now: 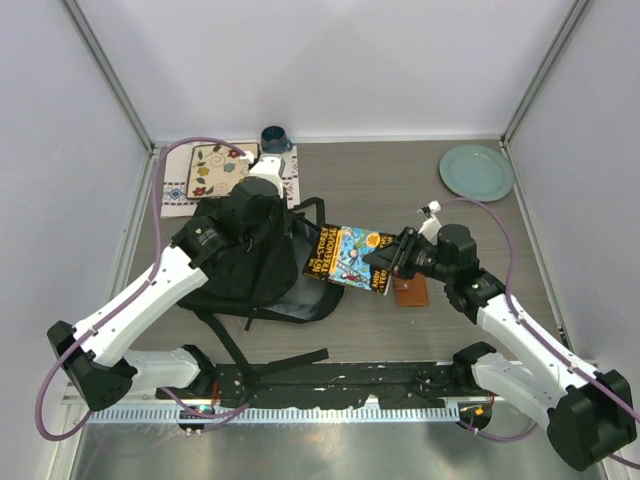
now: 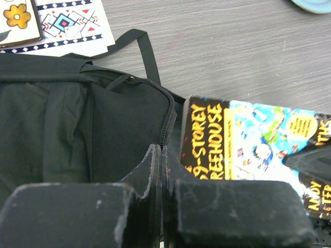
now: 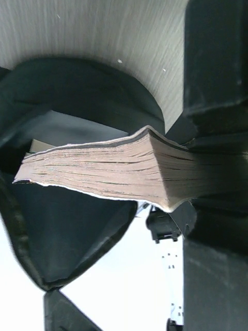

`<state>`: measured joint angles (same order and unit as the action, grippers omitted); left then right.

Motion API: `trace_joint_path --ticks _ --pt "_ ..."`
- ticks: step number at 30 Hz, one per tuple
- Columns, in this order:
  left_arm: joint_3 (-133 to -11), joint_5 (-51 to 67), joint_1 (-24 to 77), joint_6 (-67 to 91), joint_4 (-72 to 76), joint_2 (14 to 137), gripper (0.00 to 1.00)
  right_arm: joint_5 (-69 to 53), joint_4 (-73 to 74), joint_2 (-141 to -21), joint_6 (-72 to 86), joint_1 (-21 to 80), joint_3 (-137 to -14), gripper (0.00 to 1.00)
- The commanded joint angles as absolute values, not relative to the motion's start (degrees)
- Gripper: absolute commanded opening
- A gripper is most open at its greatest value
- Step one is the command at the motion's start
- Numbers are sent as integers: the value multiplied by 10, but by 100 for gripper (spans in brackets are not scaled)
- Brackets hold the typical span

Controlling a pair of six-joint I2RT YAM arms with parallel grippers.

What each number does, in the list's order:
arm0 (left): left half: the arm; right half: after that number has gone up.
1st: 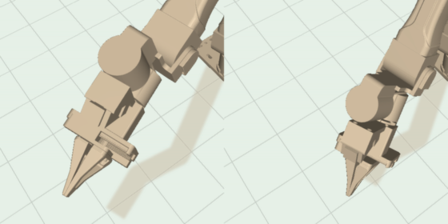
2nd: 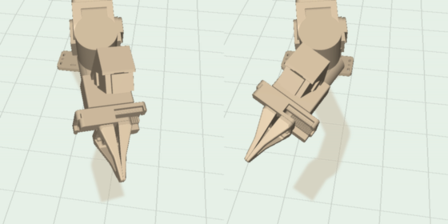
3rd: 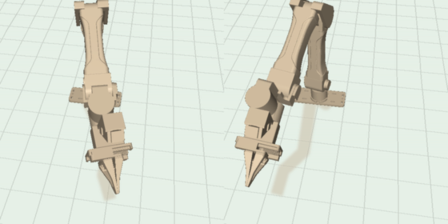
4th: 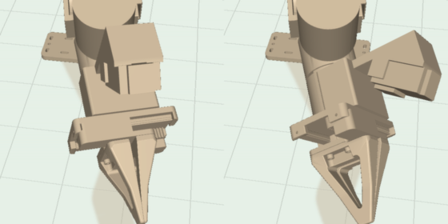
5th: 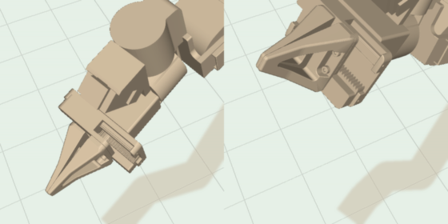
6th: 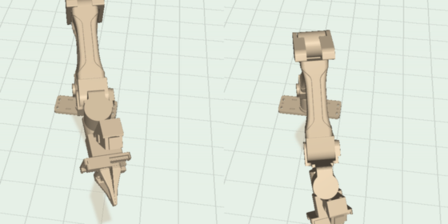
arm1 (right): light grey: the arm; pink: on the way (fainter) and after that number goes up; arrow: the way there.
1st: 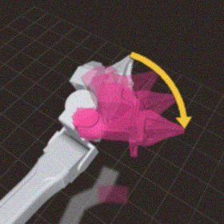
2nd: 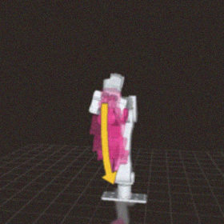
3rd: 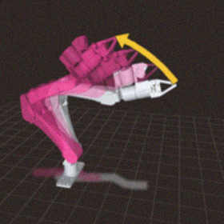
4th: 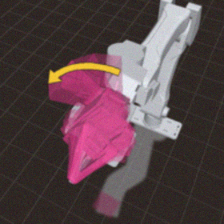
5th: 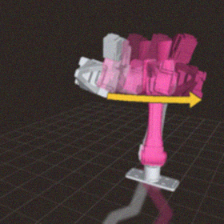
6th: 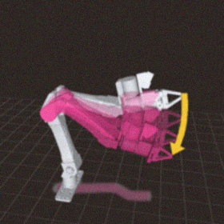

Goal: Pack the student bag
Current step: Place the book in the student bag.

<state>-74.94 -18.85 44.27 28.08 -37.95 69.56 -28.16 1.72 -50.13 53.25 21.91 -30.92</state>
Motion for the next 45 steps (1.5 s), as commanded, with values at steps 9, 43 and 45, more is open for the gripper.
trace_joint_path --ticks 9,43,45 --pt "-774 -163 445 286 -333 679 0 -207 -127 -611 563 368 -337 1" --pt "-737 -156 445 322 -330 630 0 54 -449 -1091 692 563 -603 1" --pt "-753 -176 445 316 -357 636 0 88 -445 -1129 705 566 -628 1"
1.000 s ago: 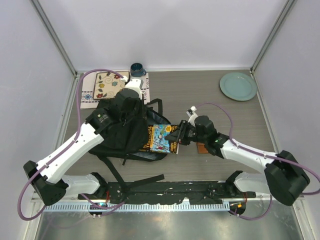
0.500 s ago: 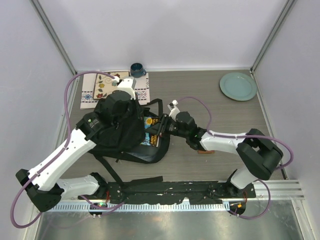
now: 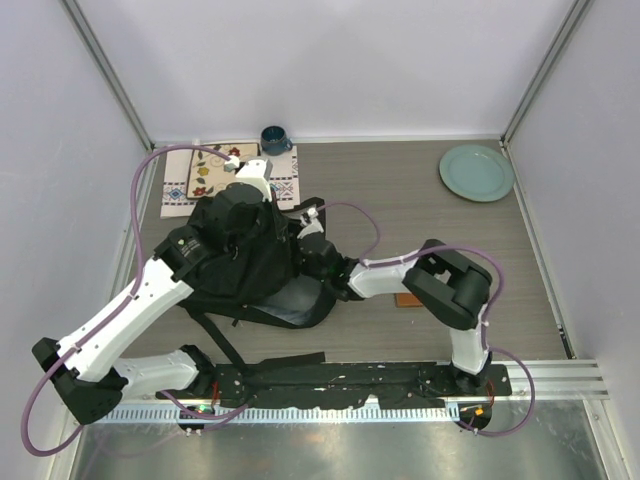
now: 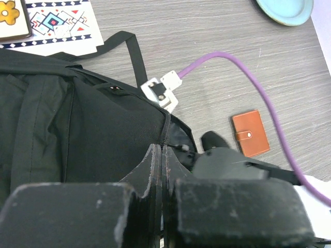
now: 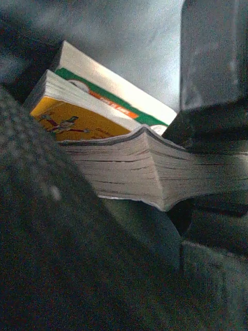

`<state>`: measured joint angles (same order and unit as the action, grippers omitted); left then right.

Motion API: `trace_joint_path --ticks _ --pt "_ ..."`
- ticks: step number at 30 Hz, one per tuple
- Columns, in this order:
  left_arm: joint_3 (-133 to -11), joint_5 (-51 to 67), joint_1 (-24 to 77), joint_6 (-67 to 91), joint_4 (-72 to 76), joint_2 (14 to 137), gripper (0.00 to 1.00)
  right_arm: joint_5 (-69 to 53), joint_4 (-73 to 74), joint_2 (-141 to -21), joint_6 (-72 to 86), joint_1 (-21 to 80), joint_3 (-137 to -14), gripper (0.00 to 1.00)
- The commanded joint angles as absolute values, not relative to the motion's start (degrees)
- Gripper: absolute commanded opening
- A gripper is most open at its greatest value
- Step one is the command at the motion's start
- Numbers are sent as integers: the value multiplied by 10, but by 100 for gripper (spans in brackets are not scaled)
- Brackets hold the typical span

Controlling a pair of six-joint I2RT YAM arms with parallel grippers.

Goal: Pack the student bag
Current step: Place the book in the student bag.

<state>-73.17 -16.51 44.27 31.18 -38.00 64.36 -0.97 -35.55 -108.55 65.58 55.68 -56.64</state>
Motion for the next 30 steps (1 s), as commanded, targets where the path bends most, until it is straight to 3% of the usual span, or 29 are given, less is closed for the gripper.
trace_joint_path --ticks 1,3,5,10,14,25,30 --pt "-751 -178 445 314 -361 634 0 103 -446 -1140 707 567 -635 1" --pt "-739 -175 444 313 -355 624 0 103 -464 -1177 695 568 -661 1" --pt "-730 -173 444 317 -350 620 0 98 -429 -1190 676 568 -682 8" --pt "-716 -171 440 319 -349 616 0 79 -394 -1167 665 566 -631 45" --pt "-708 -162 439 320 -338 616 0 62 -367 -1122 646 561 -578 63" --pt "-698 -158 436 323 -332 610 0 31 -372 -1055 651 561 -497 67" --pt "-694 -155 435 325 -329 613 0 11 -379 -1067 634 562 -523 46"
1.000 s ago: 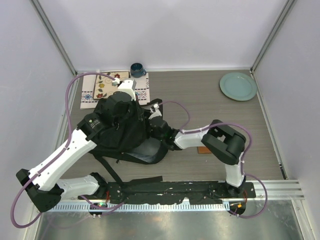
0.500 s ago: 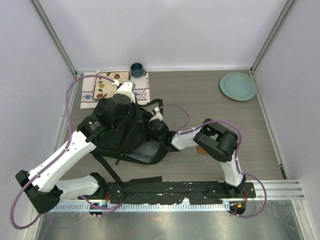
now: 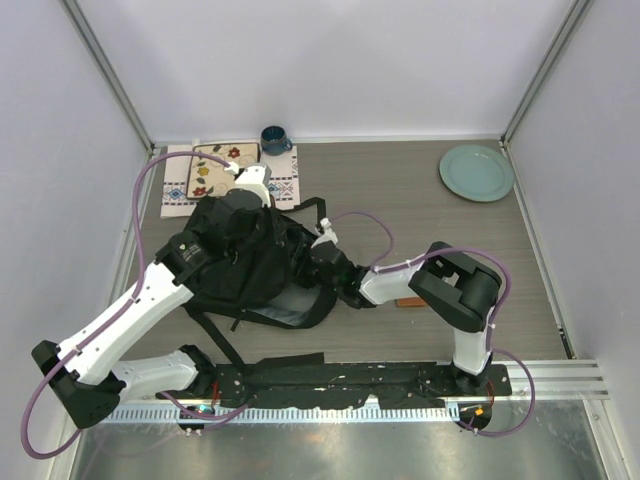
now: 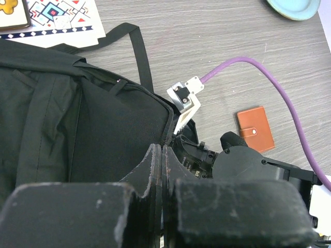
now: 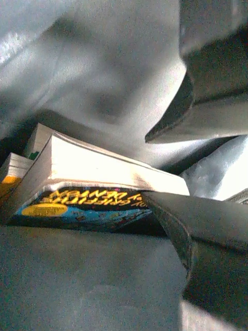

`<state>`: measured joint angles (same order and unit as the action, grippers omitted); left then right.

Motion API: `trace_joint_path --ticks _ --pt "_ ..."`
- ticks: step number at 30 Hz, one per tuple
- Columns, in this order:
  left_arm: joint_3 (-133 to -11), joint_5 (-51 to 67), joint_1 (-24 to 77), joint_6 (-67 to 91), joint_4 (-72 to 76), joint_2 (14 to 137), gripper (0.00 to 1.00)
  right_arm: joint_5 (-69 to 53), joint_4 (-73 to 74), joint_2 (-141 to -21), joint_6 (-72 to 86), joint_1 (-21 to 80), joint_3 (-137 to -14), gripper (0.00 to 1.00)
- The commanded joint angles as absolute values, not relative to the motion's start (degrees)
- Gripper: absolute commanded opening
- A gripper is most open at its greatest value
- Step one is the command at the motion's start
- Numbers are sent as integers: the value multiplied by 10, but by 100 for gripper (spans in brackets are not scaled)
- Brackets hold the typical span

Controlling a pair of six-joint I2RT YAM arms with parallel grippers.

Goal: Pack the student bag
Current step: Place the book in the student bag.

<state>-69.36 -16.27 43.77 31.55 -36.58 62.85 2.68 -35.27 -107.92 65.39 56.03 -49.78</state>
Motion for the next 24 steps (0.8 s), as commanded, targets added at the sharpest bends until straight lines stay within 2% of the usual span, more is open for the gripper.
trace_joint_path --ticks 1,3,4,7,12,17,19,24 --pt "-694 -153 435 327 -328 613 0 7 -379 -1075 635 561 -533 36" --pt "-694 -150 435 327 -326 617 0 -21 -382 -1105 638 561 -564 30" --pt "-696 -150 436 326 -326 618 0 -25 -385 -1114 642 561 -576 24" --pt "-695 -149 434 328 -327 618 0 -42 -409 -1156 647 561 -616 18" --pt "-691 -149 434 330 -326 618 0 -60 -418 -1179 650 561 -656 18" --pt "-685 -156 433 332 -326 616 0 -7 -420 -1074 596 556 -523 44" --pt "-677 -156 432 335 -324 614 0 28 -402 -1027 571 557 -485 50" --pt "-664 -142 431 343 -310 617 0 107 -281 -866 501 556 -420 57"
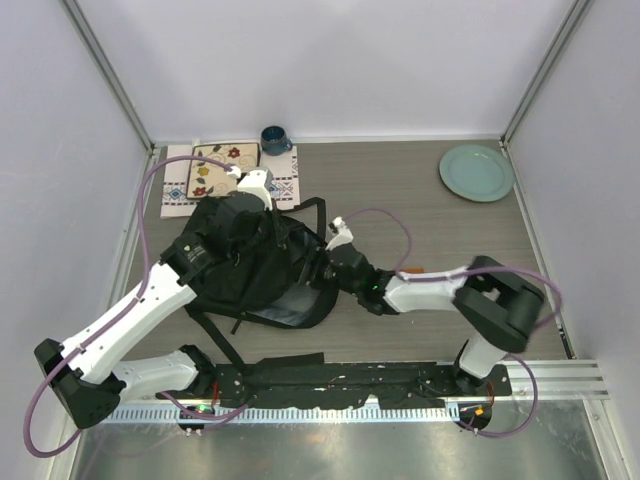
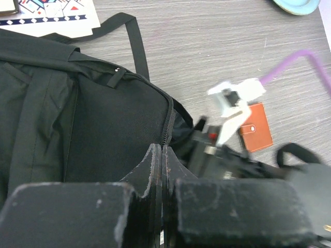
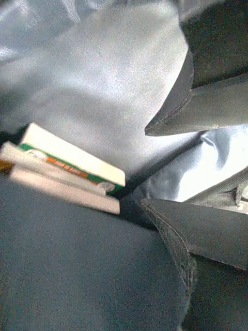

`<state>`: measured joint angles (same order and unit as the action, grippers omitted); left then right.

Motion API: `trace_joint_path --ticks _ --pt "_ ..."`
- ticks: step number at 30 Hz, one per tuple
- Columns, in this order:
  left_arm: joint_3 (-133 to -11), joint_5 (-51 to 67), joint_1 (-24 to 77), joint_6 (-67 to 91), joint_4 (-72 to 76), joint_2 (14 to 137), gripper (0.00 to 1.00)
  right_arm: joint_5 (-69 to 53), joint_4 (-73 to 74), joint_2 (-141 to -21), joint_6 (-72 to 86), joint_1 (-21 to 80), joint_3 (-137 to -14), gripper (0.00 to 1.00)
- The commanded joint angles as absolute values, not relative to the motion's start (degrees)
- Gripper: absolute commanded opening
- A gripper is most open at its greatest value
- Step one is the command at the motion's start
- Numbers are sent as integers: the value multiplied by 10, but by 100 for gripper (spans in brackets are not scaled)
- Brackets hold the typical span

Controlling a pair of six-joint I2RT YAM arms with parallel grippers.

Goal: Pack the student bag
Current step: Place the book in the student bag, then adjust the student bag at the center of the board.

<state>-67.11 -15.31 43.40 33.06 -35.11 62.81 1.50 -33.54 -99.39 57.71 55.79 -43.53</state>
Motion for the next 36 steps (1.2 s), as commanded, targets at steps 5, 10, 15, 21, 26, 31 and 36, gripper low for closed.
trace_joint_path --ticks 5,10,15,21,26,31,36 --pt "-653 -116 431 352 -300 626 0 211 -135 -769 446 555 -416 67" --pt "-633 -95 432 365 -287 640 0 270 -49 -730 414 518 -424 76" --pt "-610 -34 432 398 -237 678 0 200 -47 -716 428 437 -394 77" --pt "-605 22 452 407 -216 765 12 121 -51 -722 422 372 -390 77" --pt "-589 17 459 412 -244 756 77 60 -61 -736 418 349 -403 77" --pt "-579 -38 460 410 -259 701 86 7 -95 -762 426 338 -405 77" --pt "-594 -95 459 406 -306 666 90 -102 -141 -809 450 338 -419 77"
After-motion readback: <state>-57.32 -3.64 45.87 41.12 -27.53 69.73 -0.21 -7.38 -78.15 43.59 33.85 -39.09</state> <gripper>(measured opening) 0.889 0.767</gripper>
